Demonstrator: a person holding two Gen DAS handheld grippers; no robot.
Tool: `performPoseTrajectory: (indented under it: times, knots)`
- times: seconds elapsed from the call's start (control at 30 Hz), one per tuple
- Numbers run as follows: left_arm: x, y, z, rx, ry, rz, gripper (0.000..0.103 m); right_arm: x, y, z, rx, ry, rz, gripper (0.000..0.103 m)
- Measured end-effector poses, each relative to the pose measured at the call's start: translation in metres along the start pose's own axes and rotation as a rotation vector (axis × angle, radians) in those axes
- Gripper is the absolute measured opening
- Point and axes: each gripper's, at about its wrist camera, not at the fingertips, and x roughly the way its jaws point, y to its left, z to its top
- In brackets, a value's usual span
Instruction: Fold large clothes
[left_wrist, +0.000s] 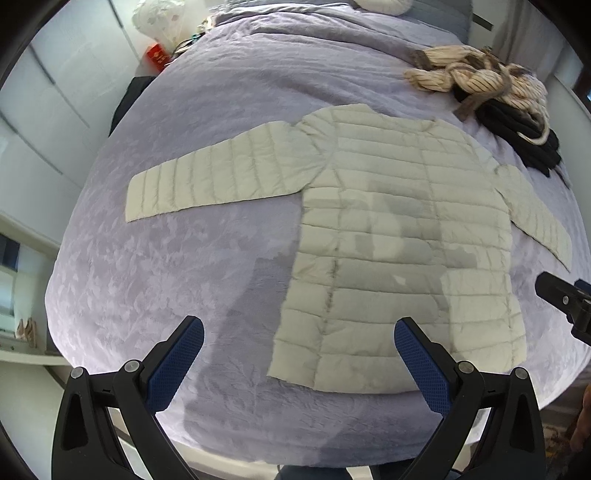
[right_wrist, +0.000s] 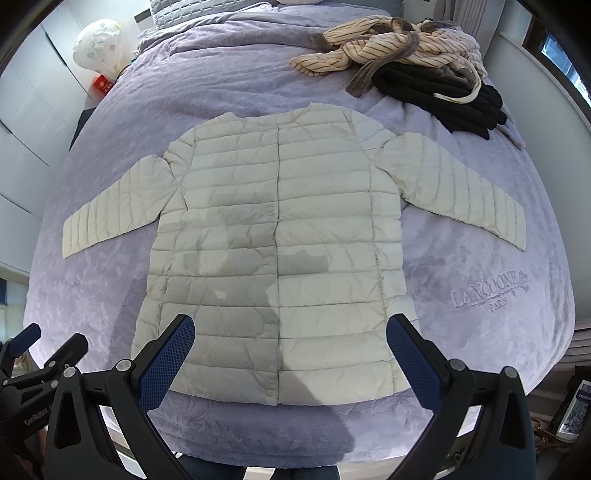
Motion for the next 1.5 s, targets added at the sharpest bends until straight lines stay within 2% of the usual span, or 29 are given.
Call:
performPoseTrajectory:
  times: [0.17, 0.23, 0.27, 0.43, 0.57, 0.7, 0.8, 0.9, 1.0, 1.1, 1.23, 1.3, 1.37, 1.4, 1.5]
  knots:
    - [0.013, 0.028, 0.006, -0.038, -0.069, -0.022, 0.103, 0.014, 0.014, 0.006, -0.009, 0.033, 0.016, 0.103]
    - [0.02, 0.041, 0.008, -0.052, -0.055, -0.027, 0.103, 0.02, 0.023, 0.009, -0.02, 0.038, 0.02, 0.103]
    - [0.026, 0.046, 0.007, -0.057, -0.001, -0.01, 0.103, 0.025, 0.028, 0.01, -0.027, 0.046, 0.032, 0.103]
    - [0.061, 0.08, 0.015, -0.13, 0.05, -0.035, 0.103, 0.052, 0.056, 0.02, -0.049, 0.099, 0.081, 0.103]
    - [0.093, 0.116, 0.028, -0.2, 0.056, -0.026, 0.103, 0.078, 0.082, 0.028, -0.069, 0.101, 0.15, 0.103]
    - [0.125, 0.159, 0.045, -0.294, 0.023, -0.038, 0.103, 0.112, 0.116, 0.036, -0.114, 0.141, 0.197, 0.103]
    - [0.147, 0.195, 0.057, -0.398, 0.003, -0.108, 0.103, 0.133, 0.137, 0.046, -0.137, 0.183, 0.21, 0.103]
    - [0.17, 0.231, 0.07, -0.509, -0.032, -0.173, 0.103, 0.15, 0.159, 0.061, -0.181, 0.157, 0.19, 0.103]
    - [0.192, 0.257, 0.081, -0.584, -0.059, -0.216, 0.103, 0.169, 0.182, 0.078, -0.229, 0.149, 0.17, 0.103]
    - [0.215, 0.276, 0.087, -0.646, -0.08, -0.259, 0.103, 0.191, 0.202, 0.095, -0.243, 0.143, 0.191, 0.103]
    - [0.244, 0.294, 0.095, -0.699, -0.095, -0.286, 0.103, 0.211, 0.226, 0.118, -0.249, 0.081, 0.217, 0.101]
    - [0.253, 0.302, 0.095, -0.713, -0.103, -0.286, 0.103, 0.216, 0.232, 0.128, -0.233, 0.037, 0.241, 0.083]
    - [0.262, 0.309, 0.095, -0.734, -0.109, -0.289, 0.103, 0.225, 0.237, 0.139, -0.208, 0.023, 0.262, 0.036]
    - [0.265, 0.312, 0.095, -0.741, -0.117, -0.292, 0.103, 0.23, 0.237, 0.143, -0.19, 0.03, 0.27, 0.031]
    - [0.275, 0.316, 0.098, -0.76, -0.138, -0.283, 0.103, 0.248, 0.241, 0.154, -0.133, 0.046, 0.321, 0.028]
